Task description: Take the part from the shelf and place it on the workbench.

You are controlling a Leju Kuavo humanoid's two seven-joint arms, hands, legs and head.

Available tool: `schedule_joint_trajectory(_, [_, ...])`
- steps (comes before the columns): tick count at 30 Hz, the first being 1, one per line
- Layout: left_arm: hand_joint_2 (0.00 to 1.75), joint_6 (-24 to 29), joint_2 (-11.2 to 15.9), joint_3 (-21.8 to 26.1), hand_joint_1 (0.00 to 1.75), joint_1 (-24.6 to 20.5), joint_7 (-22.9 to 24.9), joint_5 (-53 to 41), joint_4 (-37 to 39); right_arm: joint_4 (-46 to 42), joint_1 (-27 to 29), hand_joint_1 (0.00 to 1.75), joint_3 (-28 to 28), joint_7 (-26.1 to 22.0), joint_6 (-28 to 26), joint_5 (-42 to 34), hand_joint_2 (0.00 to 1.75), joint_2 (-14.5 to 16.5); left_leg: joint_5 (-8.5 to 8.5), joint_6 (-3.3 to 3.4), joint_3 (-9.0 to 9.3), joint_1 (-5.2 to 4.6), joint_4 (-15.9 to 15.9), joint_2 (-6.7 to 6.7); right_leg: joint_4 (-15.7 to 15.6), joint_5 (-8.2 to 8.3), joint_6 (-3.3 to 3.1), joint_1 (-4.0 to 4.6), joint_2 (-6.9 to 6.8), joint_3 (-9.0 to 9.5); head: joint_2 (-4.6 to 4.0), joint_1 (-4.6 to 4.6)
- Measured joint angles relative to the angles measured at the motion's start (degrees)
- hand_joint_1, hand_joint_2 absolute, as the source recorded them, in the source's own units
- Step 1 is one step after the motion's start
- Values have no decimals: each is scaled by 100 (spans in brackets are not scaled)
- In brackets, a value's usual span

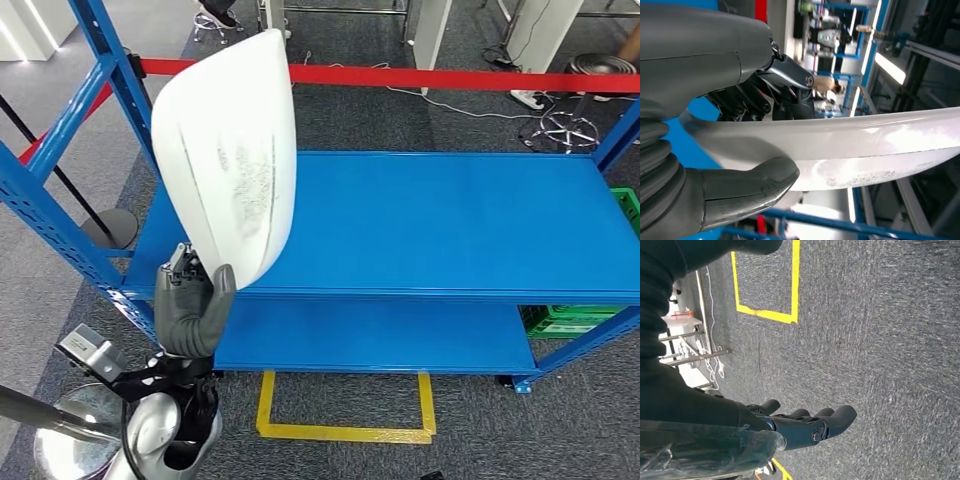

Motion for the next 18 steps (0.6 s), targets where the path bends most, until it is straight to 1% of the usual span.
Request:
schedule_joint_trajectory(2, [175,-383,14,-22,175,14,-25,338,-17,0,0,0,0,-52,-4,-9,175,0,0,0,0,0,0,0,0,0,0,0,0,0,0,1])
schedule_joint_trajectory(4, [175,-924,38,-50,175,28,-66,696,-27,0,1,0,-1,-178,-8,-32,175,0,0,0,0,0,0,0,0,0,0,0,1,0,0,1])
schedule_joint_trajectory(6, [175,-1397,62,-67,175,43,-178,831,-46,0,-1,0,-13,-407,9,-118,175,0,0,0,0,0,0,0,0,0,0,0,1,1,0,1])
schedule_joint_trajectory(8, [175,-1678,89,-63,175,83,-377,704,-84,0,-3,0,-46,-787,76,-271,175,0,0,0,0,0,0,0,0,1,0,0,1,1,0,-1])
schedule_joint_trajectory(11, [175,-1884,128,-12,175,177,-725,438,-160,0,-4,0,-131,-1536,319,-498,175,0,0,0,0,1,0,0,0,0,0,0,1,1,0,0])
schedule_joint_trajectory(13, [175,-1952,145,24,175,228,-820,344,-214,0,-9,0,-179,-1921,479,-604,175,0,0,0,0,1,0,0,0,0,0,0,-1,1,0,0])
schedule_joint_trajectory(15, [175,-1976,158,45,175,264,-835,308,-257,0,-16,0,-219,-2084,554,-652,175,0,0,0,0,1,0,0,0,0,-1,1,-1,1,0,1])
schedule_joint_trajectory(18, [175,-1992,174,70,175,300,-845,296,-293,0,-15,0,-269,-2125,583,-664,175,0,0,0,0,1,0,0,0,0,-1,0,-1,1,0,0])
